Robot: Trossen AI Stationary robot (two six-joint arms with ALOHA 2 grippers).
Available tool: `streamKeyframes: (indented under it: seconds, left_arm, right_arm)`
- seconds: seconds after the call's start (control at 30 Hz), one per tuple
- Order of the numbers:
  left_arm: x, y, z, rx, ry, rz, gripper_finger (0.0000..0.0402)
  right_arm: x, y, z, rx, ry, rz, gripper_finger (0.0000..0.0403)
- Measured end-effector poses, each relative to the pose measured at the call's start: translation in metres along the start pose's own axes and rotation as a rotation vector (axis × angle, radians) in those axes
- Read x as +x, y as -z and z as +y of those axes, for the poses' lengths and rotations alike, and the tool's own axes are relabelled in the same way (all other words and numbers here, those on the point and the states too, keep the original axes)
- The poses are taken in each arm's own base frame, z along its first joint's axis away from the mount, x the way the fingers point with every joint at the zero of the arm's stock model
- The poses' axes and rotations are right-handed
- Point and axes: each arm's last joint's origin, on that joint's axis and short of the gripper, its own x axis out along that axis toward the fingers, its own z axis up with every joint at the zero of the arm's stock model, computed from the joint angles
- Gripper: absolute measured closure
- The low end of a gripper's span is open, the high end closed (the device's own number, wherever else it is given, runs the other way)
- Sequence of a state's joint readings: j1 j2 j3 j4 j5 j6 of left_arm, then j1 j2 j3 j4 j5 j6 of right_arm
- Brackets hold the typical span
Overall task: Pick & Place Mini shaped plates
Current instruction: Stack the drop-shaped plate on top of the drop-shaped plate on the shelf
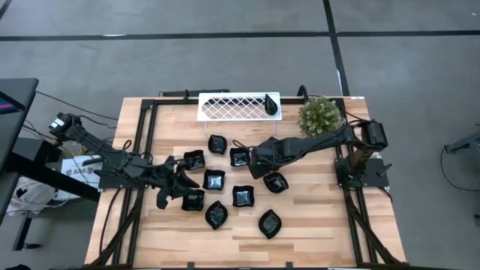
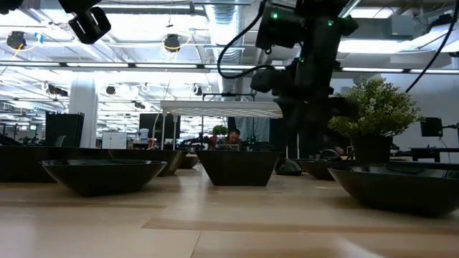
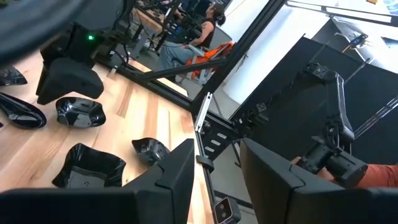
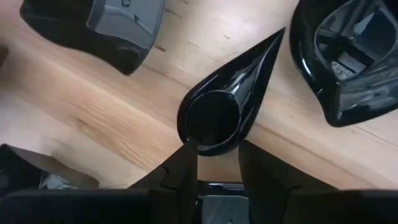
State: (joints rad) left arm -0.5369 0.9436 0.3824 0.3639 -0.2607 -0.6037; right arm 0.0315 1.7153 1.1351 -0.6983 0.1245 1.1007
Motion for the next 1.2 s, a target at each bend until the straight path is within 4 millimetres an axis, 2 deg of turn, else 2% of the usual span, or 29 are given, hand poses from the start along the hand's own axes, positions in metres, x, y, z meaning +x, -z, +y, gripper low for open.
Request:
streamKeyframes:
  seconds: [0.63, 0.9, 1.2]
  left_arm:
    - [0.0, 0.0, 0.0, 0.0, 0.0, 0.0, 0.0271]
    - [0.0, 0.0, 0.0, 0.0, 0.0, 0.0, 0.0271]
    - [0.0, 0.0, 0.0, 0.004, 0.0, 0.0, 0.0271]
  right_arm:
    - [0.004, -0.012, -0.006, -0.029, 0.026, -0.027, 0.029]
    - [0.019, -0.005, -0.015, -0.013, 0.005, -0.021, 0.029]
    - [0.019, -0.005, -0.015, -0.022, 0.004, -0.035, 0.029]
